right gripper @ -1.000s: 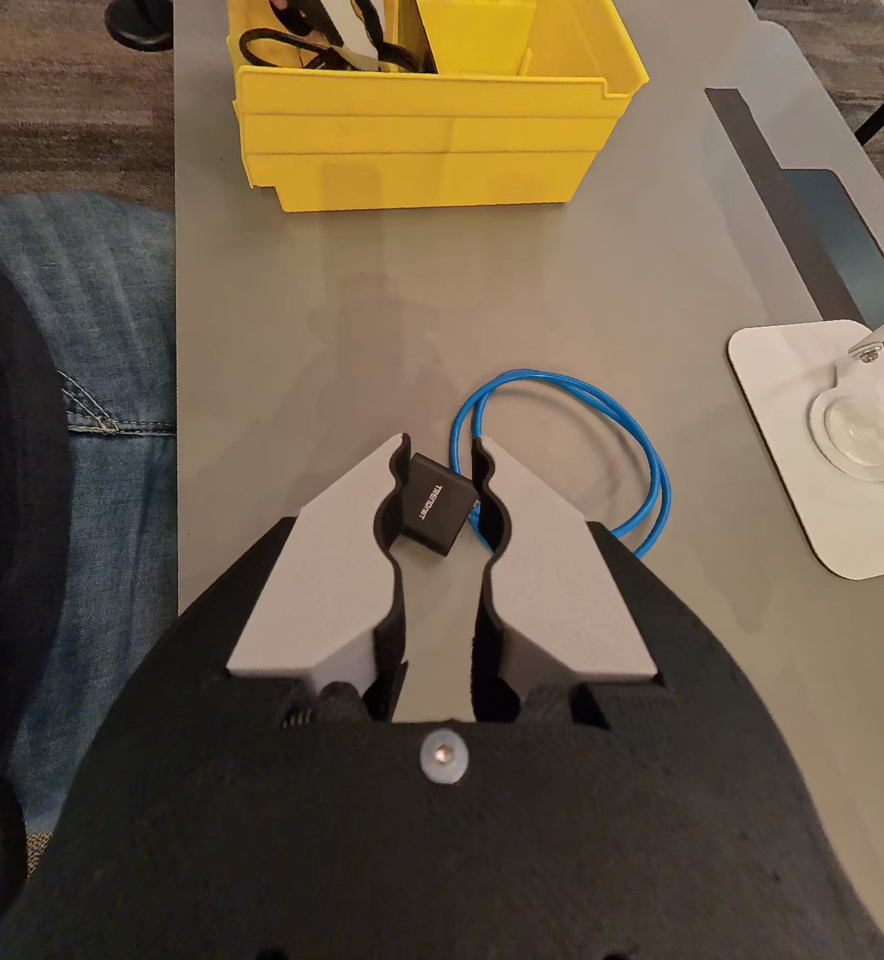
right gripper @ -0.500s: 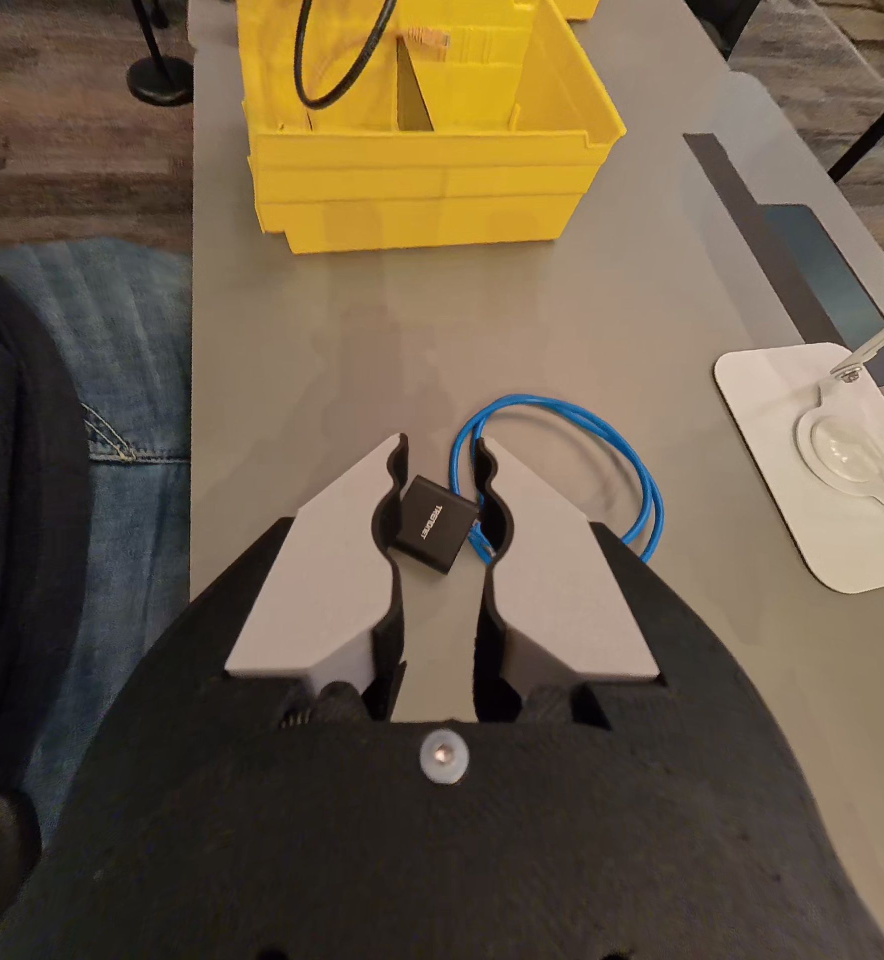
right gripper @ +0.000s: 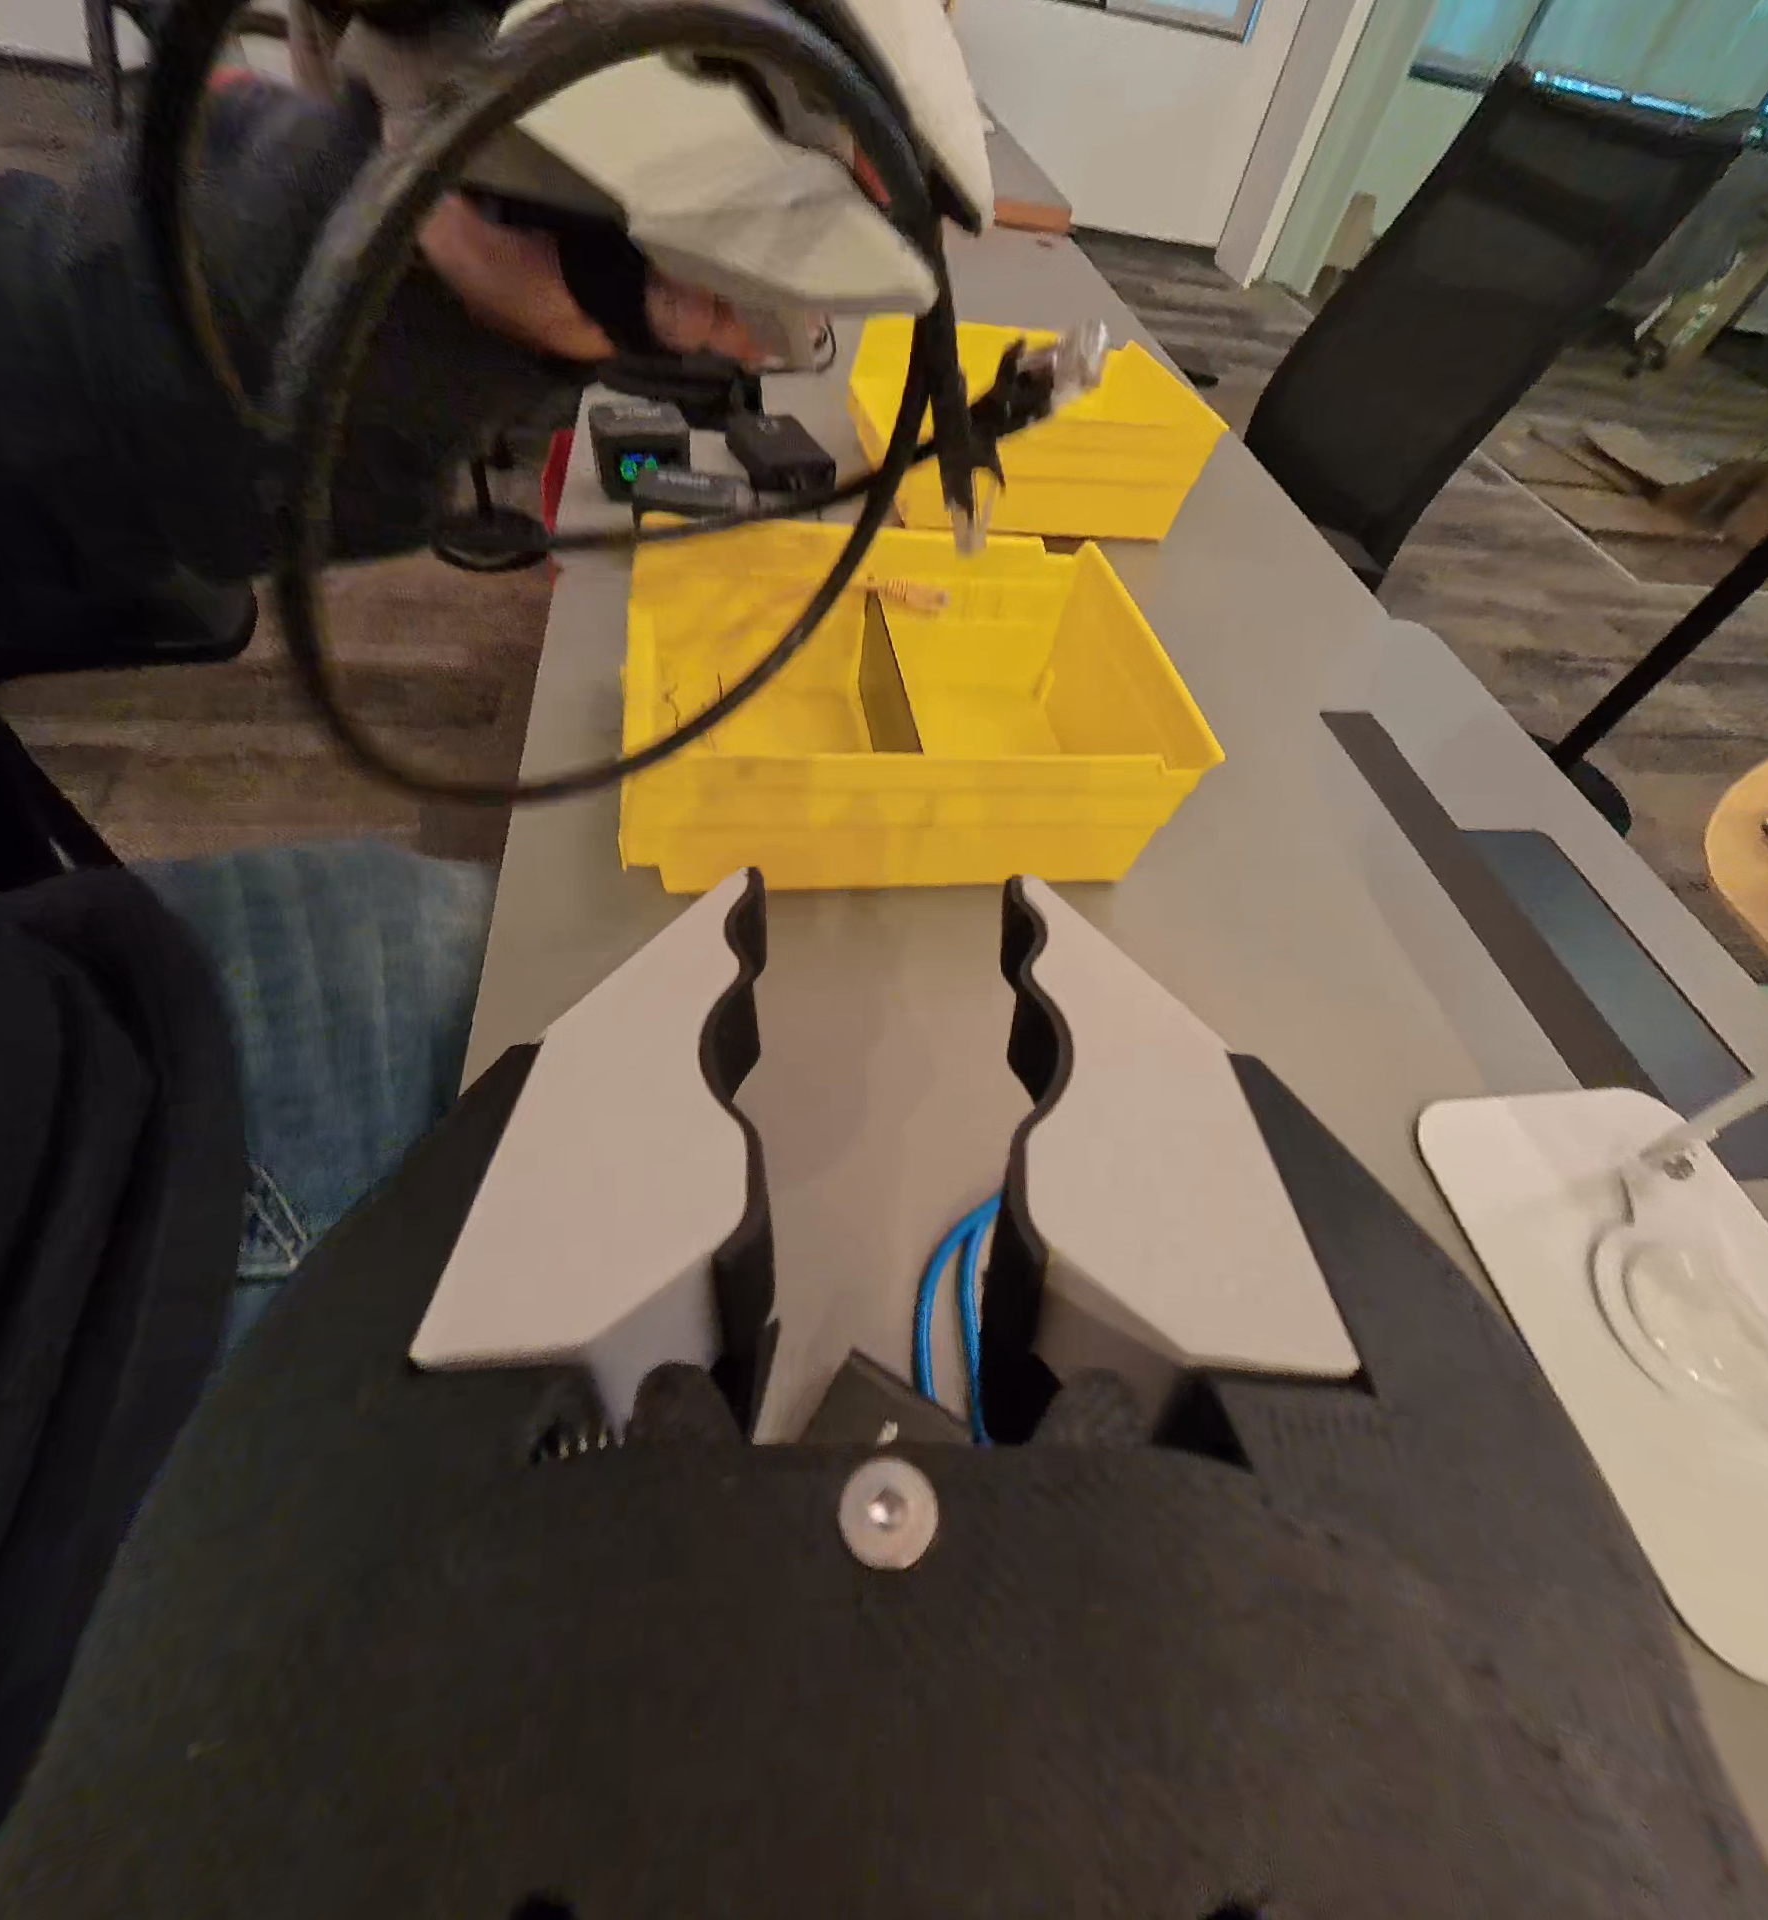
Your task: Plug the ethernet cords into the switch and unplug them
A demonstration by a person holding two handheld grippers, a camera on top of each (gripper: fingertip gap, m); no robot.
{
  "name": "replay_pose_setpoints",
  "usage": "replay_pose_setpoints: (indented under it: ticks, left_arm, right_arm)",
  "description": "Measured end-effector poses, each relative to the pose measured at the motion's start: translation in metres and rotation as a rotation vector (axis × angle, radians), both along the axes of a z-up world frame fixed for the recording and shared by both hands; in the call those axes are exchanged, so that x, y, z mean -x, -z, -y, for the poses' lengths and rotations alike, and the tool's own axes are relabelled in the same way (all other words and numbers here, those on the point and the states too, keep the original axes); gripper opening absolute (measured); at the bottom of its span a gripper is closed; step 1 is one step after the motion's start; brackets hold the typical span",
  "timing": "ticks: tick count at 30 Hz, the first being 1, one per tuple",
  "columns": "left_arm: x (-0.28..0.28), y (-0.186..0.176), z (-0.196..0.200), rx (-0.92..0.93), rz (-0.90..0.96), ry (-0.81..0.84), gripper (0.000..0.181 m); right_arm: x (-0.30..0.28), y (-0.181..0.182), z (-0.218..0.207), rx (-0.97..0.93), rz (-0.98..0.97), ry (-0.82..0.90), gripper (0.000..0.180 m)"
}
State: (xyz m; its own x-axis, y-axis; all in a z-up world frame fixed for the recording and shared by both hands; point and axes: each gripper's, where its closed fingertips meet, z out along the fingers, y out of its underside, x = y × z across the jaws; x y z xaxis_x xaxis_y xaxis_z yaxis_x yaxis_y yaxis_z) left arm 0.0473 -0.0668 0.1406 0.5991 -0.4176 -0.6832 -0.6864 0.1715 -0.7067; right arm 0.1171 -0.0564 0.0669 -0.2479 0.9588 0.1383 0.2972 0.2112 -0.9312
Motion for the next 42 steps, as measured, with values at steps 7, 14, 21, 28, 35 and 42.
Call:
replay_pose_setpoints:
  ticks: [7,14,21,28,35,42]
  left_arm:
    - [-0.077,-0.002,-0.008,-0.088,0.059,0.239,0.010]
    - [-0.107,0.013,-0.011,-0.043,0.063,0.319,0.010]
    - [-0.088,0.019,-0.017,0.008,0.073,0.197,0.035]
    - [-0.055,0.049,-0.027,0.155,0.245,-0.053,0.045]
    - [-0.056,0.080,-0.042,0.244,0.289,-0.160,0.054]
    - [-0.064,0.091,-0.053,0.227,0.238,-0.161,0.027]
  right_arm:
    - [0.022,-0.009,0.007,0.198,-0.115,-0.050,0.065]
    - [0.022,-0.010,0.008,0.324,-0.189,-0.099,0.013]
    - [0.008,-0.014,-0.010,0.451,-0.280,-0.080,0.007]
    - [0.000,-0.022,-0.022,0.541,-0.397,-0.054,0.007]
    - [0.002,-0.023,-0.021,0.549,-0.427,-0.028,0.007]
    - [0.004,-0.023,-0.007,0.566,-0.422,-0.045,0.008]
